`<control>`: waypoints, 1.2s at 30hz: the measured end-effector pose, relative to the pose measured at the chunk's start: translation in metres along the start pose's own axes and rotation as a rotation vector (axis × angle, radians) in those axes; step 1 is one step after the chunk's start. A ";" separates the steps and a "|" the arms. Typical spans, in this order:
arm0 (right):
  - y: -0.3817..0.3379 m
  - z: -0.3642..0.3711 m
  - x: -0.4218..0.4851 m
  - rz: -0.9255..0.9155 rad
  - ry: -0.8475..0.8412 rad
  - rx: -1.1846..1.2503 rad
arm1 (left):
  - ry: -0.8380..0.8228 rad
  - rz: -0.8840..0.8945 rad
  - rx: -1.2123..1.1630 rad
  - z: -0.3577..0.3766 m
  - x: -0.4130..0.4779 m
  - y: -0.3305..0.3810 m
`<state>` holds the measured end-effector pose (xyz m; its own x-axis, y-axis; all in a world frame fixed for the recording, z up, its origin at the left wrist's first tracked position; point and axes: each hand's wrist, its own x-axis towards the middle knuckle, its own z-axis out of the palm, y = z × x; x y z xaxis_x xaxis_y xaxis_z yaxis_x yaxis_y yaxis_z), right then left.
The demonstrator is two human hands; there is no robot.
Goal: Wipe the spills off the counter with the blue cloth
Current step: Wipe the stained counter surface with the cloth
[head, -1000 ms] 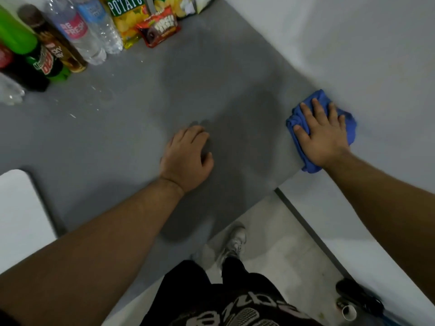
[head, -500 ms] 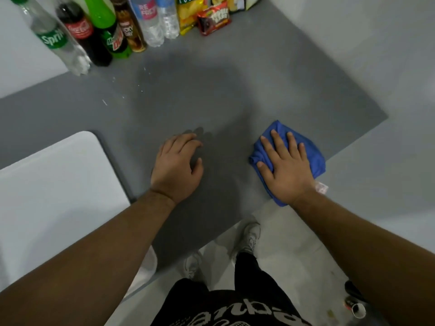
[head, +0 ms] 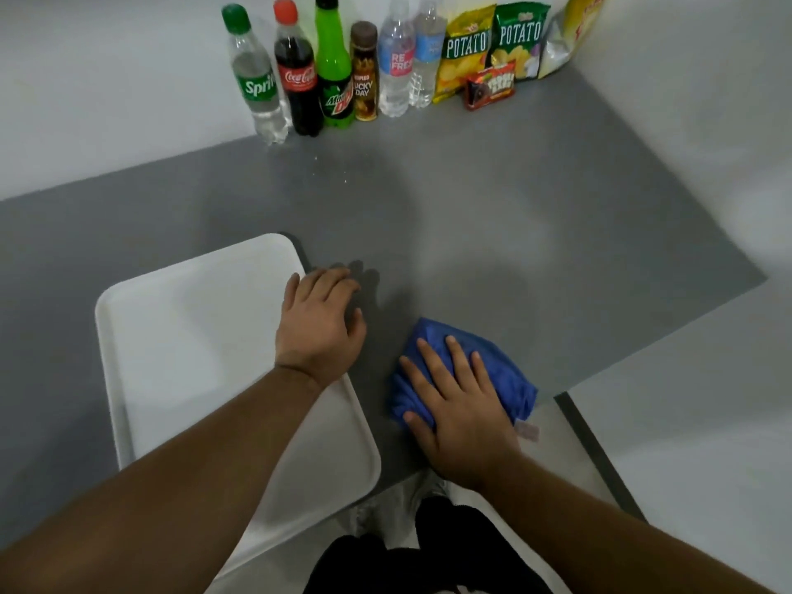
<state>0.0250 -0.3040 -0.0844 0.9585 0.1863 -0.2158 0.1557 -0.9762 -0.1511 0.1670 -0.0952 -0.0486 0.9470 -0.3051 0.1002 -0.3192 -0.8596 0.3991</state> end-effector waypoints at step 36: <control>-0.004 -0.083 0.369 -0.253 0.097 0.033 | 0.072 -0.287 -0.016 -0.013 0.139 -0.061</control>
<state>0.3978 -0.2403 -0.0832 0.9087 0.4109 -0.0741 0.3869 -0.8954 -0.2204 0.3189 -0.0802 -0.0469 0.9988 -0.0202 0.0456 -0.0381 -0.8996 0.4351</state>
